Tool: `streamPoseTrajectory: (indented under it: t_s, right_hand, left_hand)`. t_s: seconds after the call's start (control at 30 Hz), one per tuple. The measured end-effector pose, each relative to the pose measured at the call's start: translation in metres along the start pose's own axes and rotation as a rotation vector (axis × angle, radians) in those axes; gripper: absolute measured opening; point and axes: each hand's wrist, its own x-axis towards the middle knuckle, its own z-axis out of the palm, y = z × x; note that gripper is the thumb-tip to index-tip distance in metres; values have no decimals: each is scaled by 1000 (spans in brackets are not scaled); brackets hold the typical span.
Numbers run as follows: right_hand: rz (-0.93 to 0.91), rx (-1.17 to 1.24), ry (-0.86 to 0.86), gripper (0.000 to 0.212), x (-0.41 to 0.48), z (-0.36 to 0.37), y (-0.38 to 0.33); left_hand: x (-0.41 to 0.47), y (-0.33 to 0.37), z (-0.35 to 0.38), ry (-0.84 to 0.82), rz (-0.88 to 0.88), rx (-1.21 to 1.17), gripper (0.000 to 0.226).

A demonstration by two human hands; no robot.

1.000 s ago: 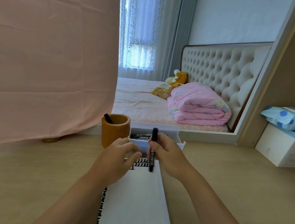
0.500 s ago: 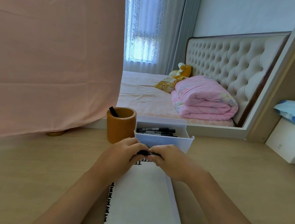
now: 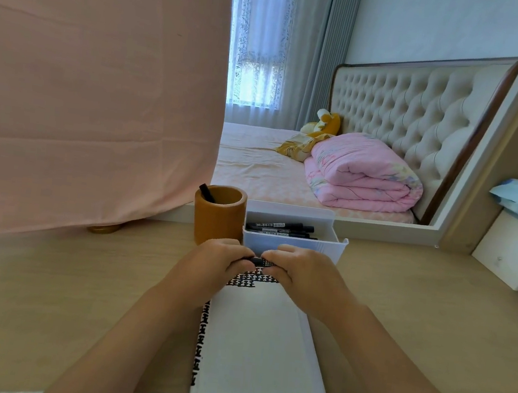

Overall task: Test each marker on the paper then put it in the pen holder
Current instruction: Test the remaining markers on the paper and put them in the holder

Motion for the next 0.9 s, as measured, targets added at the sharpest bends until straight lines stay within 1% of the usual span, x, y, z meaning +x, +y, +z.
streamPoseTrajectory:
  t_s: [0.07, 0.1, 0.2, 0.27, 0.37, 0.47, 0.5, 0.6, 0.63, 0.73, 0.8, 0.83, 0.9]
  right_hand:
    - [109, 110, -135, 24, -1, -1, -1]
    - [158, 158, -178, 25, -2, -3, 0]
    - [236, 263, -188, 25, -5, -10, 7]
    - [269, 328, -178, 20, -4, -11, 11]
    - [320, 424, -184, 37, 0, -8, 11]
    - [332, 559, -138, 53, 1, -10, 8]
    - [324, 598, -114, 52, 0, -11, 7]
    - [340, 750, -57, 30, 0, -13, 3]
    - [352, 825, -40, 30, 1, -13, 1]
    - [375, 1031, -16, 43, 3, -13, -2]
    - [352, 1058, -23, 53, 4, -12, -2]
    - [337, 1058, -40, 54, 3, -12, -1]
    - [281, 974, -70, 46, 1, -11, -1]
  left_hand:
    - [-2, -3, -3, 2, 41, 60, 19]
    - [-3, -6, -5, 16, 33, 86, 19]
    - [-10, -21, -11, 92, -104, 98, 19]
    - [-14, -32, -10, 102, -198, 88, 22]
    - [-18, -41, -2, 59, -295, 141, 24]
    - [-20, -45, 3, 74, -367, 159, 22]
    - [-20, -45, 3, 90, -384, 160, 19]
    - [-20, -46, 3, 136, -427, 183, 15]
    - [-20, -48, 4, 141, -442, 193, 16]
    - [-21, -52, 5, 104, -474, 228, 22]
    - [-21, -53, 6, 89, -474, 239, 26]
    - [-20, -52, 5, 107, -461, 238, 29]
    - [-18, -47, 4, 169, -407, 207, 31]
